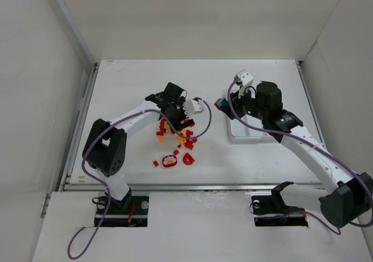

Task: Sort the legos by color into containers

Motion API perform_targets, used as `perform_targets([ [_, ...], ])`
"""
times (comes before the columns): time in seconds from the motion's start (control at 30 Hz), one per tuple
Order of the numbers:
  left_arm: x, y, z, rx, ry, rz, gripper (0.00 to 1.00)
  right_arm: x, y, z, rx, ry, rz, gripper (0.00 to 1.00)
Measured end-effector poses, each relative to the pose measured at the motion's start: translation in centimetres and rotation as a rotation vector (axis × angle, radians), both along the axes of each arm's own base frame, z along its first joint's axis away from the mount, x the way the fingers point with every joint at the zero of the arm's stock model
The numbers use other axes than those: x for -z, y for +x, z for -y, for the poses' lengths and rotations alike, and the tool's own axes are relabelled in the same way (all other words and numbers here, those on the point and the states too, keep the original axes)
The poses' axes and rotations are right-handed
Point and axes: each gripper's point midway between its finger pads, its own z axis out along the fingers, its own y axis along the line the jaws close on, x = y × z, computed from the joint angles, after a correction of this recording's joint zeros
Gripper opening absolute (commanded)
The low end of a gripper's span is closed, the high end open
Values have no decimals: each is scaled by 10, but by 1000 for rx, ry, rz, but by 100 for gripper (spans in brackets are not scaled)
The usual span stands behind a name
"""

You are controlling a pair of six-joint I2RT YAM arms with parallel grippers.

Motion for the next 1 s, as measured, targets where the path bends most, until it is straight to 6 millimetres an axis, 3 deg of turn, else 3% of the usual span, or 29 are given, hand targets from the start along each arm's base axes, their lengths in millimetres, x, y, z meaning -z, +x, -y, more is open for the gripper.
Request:
perform_targets([
  [0.03, -2, 0, 1, 11, -4, 8, 89, 0, 0, 0, 0, 0, 1, 0],
  [0.07, -5, 0, 2, 25, -9, 16, 100, -1, 0, 0, -1, -1, 3, 0],
  [0.2, -32, -1, 7, 79, -55, 79, 100, -2, -1, 1, -1, -2, 5, 0],
  [0.37, -86, 4, 9, 101, -117, 209, 100, -15, -2, 0, -8, 0, 13, 0],
  [0.47, -134, 13, 15, 70, -188, 303, 100, -37, -3, -1, -18, 18, 47, 0],
  [0.6, -219, 22, 21, -80, -407, 475, 100, -67, -10, 0, -24, 59, 101, 0],
  [0.7, -281, 16, 23, -144, -617, 602, 100, -94, -16, 0, -16, 123, 129, 0],
  [0.77, -305, 2, 25, -90, -697, 676, 100, -111, -18, -2, -4, 187, 129, 0],
  [0.9, -322, -25, 40, 64, -753, 810, 100, -145, -18, -12, 0, 328, 103, 0],
  [1.0, -306, -35, 59, 151, -712, 840, 94, -158, -20, -27, -15, 417, 54, 0],
])
